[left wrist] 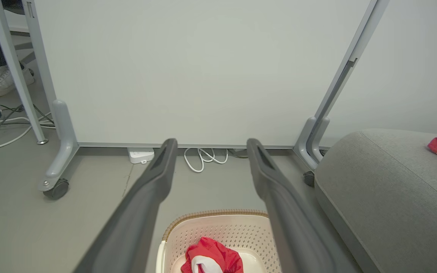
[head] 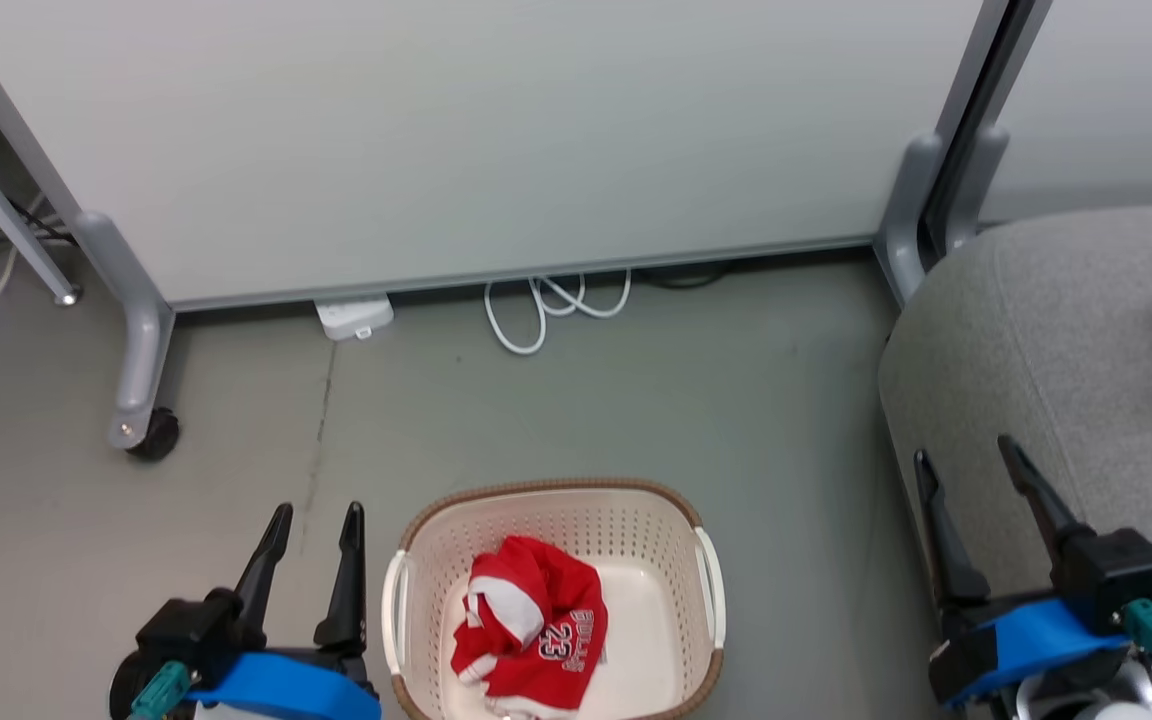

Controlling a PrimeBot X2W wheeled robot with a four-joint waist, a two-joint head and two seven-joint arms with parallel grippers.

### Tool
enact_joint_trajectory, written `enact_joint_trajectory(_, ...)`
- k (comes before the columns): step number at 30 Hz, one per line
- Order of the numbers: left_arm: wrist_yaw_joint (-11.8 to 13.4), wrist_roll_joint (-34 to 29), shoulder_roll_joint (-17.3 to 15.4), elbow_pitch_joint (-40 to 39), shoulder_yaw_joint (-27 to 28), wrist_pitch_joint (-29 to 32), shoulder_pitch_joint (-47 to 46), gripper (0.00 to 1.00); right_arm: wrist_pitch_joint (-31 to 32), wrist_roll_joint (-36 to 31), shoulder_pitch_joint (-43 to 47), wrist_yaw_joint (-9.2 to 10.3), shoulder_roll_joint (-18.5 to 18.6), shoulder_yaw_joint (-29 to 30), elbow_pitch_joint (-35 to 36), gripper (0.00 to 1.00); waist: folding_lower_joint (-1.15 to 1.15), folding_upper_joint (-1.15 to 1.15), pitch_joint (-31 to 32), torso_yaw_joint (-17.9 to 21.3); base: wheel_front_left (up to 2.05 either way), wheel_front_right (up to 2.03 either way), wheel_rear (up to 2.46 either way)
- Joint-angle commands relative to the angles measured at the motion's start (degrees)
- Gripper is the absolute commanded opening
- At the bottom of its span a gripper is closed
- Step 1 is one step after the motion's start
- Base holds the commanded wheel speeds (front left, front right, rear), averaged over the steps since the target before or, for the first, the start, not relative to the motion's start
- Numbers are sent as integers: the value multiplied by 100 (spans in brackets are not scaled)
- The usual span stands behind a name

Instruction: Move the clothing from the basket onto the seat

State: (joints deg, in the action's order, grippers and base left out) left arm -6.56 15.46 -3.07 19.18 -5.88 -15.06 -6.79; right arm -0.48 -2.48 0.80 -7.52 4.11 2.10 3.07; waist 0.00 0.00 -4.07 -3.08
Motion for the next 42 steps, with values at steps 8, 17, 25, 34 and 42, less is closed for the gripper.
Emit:
enact_joint_trajectory(8,-68,-102,-16,274,-325,-17,-747,100,-66,-46,-911,5,117,-184,253,100,0,0,-1449,388,0,0,0)
enact_joint_trajectory(17,-95,-87,-209,1508,-1103,-8,-1934,100,-276,-55,-1996,5,128,-552,178,100,0,0,-2861,941,0,0,0)
enact_joint_trajectory(25,-97,65,-549,2615,-1834,55,-3057,100,-546,1,-2676,6,-7,-804,94,100,0,0,-3888,1547,0,0,0)
enact_joint_trajectory(34,-75,126,-912,3486,-1880,149,-3996,100,-903,82,-3084,6,-123,-1076,-45,100,0,0,-4711,2211,0,0,0)
enact_joint_trajectory(42,79,107,-1170,4044,-1863,500,-4449,100,-1117,274,-3242,5,-136,-1212,-144,100,0,0,-5109,2541,0,0,0)
